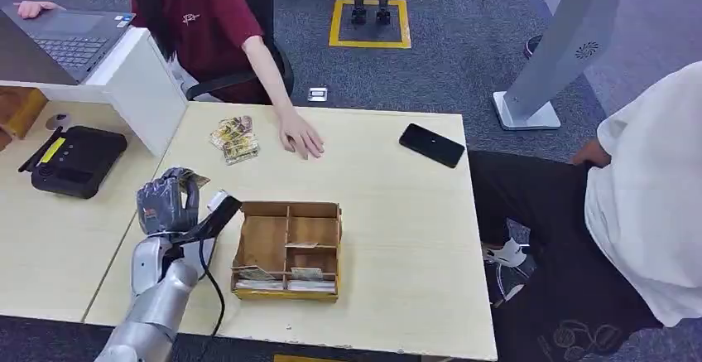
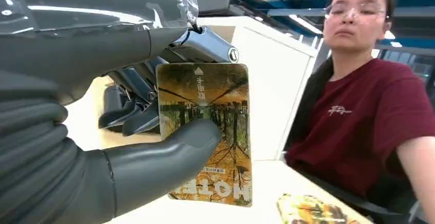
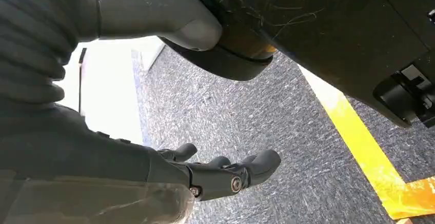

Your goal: Pass the card to the sensor for recognition and then transmit it.

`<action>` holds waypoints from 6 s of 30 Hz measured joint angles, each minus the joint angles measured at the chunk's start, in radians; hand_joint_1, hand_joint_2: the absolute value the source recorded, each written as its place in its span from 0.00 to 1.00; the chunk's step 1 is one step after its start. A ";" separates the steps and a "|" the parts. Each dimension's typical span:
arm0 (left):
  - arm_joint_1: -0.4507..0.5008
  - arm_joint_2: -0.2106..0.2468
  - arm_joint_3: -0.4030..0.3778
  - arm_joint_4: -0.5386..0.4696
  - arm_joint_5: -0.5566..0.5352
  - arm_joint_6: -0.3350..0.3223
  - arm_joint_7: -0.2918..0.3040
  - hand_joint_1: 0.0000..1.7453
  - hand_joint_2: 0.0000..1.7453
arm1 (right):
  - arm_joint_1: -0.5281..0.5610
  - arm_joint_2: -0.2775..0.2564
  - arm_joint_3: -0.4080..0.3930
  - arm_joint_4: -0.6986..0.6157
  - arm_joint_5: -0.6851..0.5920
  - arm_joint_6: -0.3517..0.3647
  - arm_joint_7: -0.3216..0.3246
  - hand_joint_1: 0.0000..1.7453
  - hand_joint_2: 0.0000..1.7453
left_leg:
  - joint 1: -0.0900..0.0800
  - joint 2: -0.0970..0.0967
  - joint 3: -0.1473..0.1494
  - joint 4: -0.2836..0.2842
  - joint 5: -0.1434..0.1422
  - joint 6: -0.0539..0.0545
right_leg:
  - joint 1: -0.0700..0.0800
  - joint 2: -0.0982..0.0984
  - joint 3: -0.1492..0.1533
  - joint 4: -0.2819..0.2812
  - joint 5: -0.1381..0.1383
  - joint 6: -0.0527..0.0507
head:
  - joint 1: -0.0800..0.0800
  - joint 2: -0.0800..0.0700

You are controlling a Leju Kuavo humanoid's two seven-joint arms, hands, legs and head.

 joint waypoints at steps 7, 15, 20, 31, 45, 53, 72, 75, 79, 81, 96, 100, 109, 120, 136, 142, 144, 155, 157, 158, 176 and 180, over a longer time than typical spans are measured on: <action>0.011 0.000 0.033 0.000 0.003 0.000 -0.010 1.00 1.00 | 0.000 0.000 0.000 0.000 0.000 -0.009 0.000 0.00 1.00 | 0.000 0.000 0.000 0.000 0.000 0.000 | 0.000 0.000 0.000 0.000 0.000 0.000 | 0.000 0.000; 0.021 0.000 0.056 0.000 0.006 0.000 -0.014 1.00 1.00 | 0.000 0.000 0.000 0.000 0.000 -0.011 0.000 0.00 1.00 | 0.000 0.000 0.000 0.000 0.000 0.000 | 0.000 0.000 0.000 0.000 0.000 0.000 | 0.000 0.000; 0.027 0.000 0.065 -0.001 0.008 0.000 -0.020 1.00 1.00 | 0.000 0.000 0.000 0.000 -0.001 -0.011 0.000 0.00 1.00 | 0.000 0.000 0.000 0.000 0.000 0.000 | 0.000 0.000 0.000 0.000 0.000 0.000 | 0.000 0.000; 0.044 0.000 0.075 -0.002 0.003 0.000 -0.019 1.00 1.00 | 0.001 0.000 0.000 0.000 -0.003 -0.013 0.000 0.00 1.00 | 0.000 0.000 0.000 0.000 0.000 0.000 | 0.000 0.000 0.000 0.000 0.000 0.000 | 0.000 0.000; 0.063 0.004 0.084 -0.002 0.013 0.000 -0.014 1.00 1.00 | 0.001 0.000 0.000 0.000 -0.003 -0.015 0.000 0.00 1.00 | 0.000 0.000 0.000 0.000 0.000 0.000 | 0.000 0.000 0.000 0.000 0.000 0.000 | 0.000 0.000; 0.070 0.009 0.087 -0.003 0.020 0.000 -0.014 1.00 1.00 | 0.001 0.000 0.000 0.000 -0.003 -0.016 0.000 0.00 1.00 | 0.000 0.000 0.000 0.000 0.000 0.000 | 0.000 0.000 0.000 0.000 0.000 0.000 | 0.000 0.000; 0.091 0.009 0.091 -0.016 0.035 0.000 -0.020 1.00 1.00 | 0.002 0.000 0.000 0.000 -0.009 -0.021 0.000 0.00 1.00 | 0.000 0.000 0.000 0.000 0.000 0.000 | 0.000 0.000 0.000 0.000 0.000 0.000 | 0.000 0.000; 0.092 0.008 0.096 -0.016 0.052 0.000 -0.030 1.00 1.00 | 0.003 0.000 0.000 0.000 -0.010 -0.027 0.000 0.00 1.00 | 0.000 0.000 0.000 0.000 0.000 0.000 | 0.000 0.000 0.000 0.000 0.000 0.000 | 0.000 0.000; 0.093 0.008 0.097 -0.015 0.087 0.000 -0.039 1.00 1.00 | 0.004 0.000 0.000 0.000 -0.011 -0.031 0.000 0.00 1.00 | 0.000 0.000 0.000 0.000 0.000 0.000 | 0.000 0.000 0.000 0.000 0.000 0.000 | 0.000 0.000; 0.093 0.008 0.097 -0.015 0.097 0.000 -0.036 1.00 1.00 | 0.005 0.000 0.000 0.000 -0.012 -0.030 0.000 0.00 1.00 | 0.000 0.000 0.000 0.000 0.000 0.000 | 0.000 0.000 0.000 0.000 0.000 0.000 | 0.000 0.000; 0.107 0.008 0.095 -0.010 0.170 0.000 -0.024 1.00 1.00 | 0.005 0.000 0.000 0.000 -0.013 -0.031 0.000 0.00 1.00 | 0.000 0.000 0.000 0.000 0.000 0.000 | 0.000 0.000 -0.001 0.000 0.000 0.000 | 0.000 0.000; 0.105 0.009 0.075 0.001 0.207 0.000 -0.032 1.00 1.00 | 0.005 0.000 0.000 0.000 -0.013 -0.031 0.000 0.00 1.00 | 0.000 0.000 0.000 0.000 0.000 0.000 | 0.000 0.000 0.000 0.000 0.000 0.000 | 0.000 0.000; 0.103 0.017 -0.052 -0.018 0.514 -0.178 0.000 1.00 1.00 | 0.007 0.000 0.000 0.000 -0.016 -0.035 0.002 0.00 1.00 | 0.000 -0.002 0.000 0.000 0.000 0.000 | 0.000 -0.002 0.000 0.000 0.000 0.000 | 0.000 0.000; 0.119 0.018 -0.137 -0.096 0.682 -0.332 0.010 1.00 1.00 | 0.009 0.000 0.000 0.000 -0.020 -0.046 0.003 0.00 1.00 | 0.000 -0.001 0.000 0.000 0.000 0.000 | 0.000 -0.002 0.000 0.000 -0.001 0.000 | 0.000 0.000; 0.123 0.018 -0.221 -0.212 0.780 -0.403 0.040 1.00 1.00 | 0.012 0.000 0.000 0.000 -0.021 -0.044 0.003 0.00 1.00 | 0.000 -0.001 0.000 0.000 0.000 0.000 | 0.000 -0.001 -0.001 0.000 -0.001 0.000 | 0.000 0.000; 0.119 0.025 -0.237 -0.251 0.816 -0.483 0.052 1.00 1.00 | 0.012 0.000 0.000 0.000 -0.022 -0.044 0.003 0.00 1.00 | 0.000 -0.001 0.000 0.000 0.000 0.000 | 0.000 -0.001 -0.001 0.000 -0.001 0.000 | 0.000 0.000; 0.118 0.037 -0.254 -0.256 0.815 -0.538 0.063 1.00 1.00 | 0.012 -0.001 0.000 0.000 -0.023 -0.044 0.003 0.00 1.00 | 0.000 -0.001 0.000 0.000 0.000 0.000 | 0.000 -0.001 -0.001 0.000 -0.001 0.000 | 0.000 0.000; 0.105 0.118 -0.337 -0.256 0.782 -0.699 0.072 1.00 1.00 | 0.012 -0.014 0.000 0.000 -0.030 -0.021 -0.011 0.00 1.00 | 0.000 0.000 0.000 0.000 0.000 0.000 | 0.000 -0.001 -0.001 0.000 -0.001 0.000 | 0.000 0.000; 0.104 0.126 -0.353 -0.254 0.771 -0.700 0.072 1.00 1.00 | 0.012 -0.016 0.000 0.000 -0.030 -0.019 -0.012 0.00 1.00 | 0.000 0.000 -0.001 0.000 0.000 0.000 | 0.000 -0.001 -0.001 0.000 -0.001 0.000 | 0.000 0.000; 0.104 0.128 -0.358 -0.251 0.771 -0.700 0.072 1.00 1.00 | 0.012 -0.016 0.000 0.000 -0.030 -0.017 -0.012 0.00 1.00 | 0.000 0.000 -0.001 0.000 0.000 0.000 | 0.000 -0.001 -0.001 0.000 -0.001 0.000 | 0.000 0.000; 0.058 0.170 -0.377 -0.188 0.712 -0.674 0.106 1.00 1.00 | 0.010 -0.019 0.000 0.000 -0.021 -0.011 -0.013 0.00 1.00 | 0.000 0.000 -0.001 0.000 0.000 0.000 | 0.000 -0.001 -0.001 0.000 -0.001 0.000 | 0.000 0.000; 0.026 0.184 -0.377 -0.150 0.702 -0.665 0.113 1.00 1.00 | 0.008 -0.020 0.000 0.000 -0.018 -0.010 -0.016 0.00 1.00 | 0.000 0.000 -0.001 0.000 0.000 0.000 | 0.000 -0.001 -0.001 0.000 -0.001 0.000 | 0.000 0.000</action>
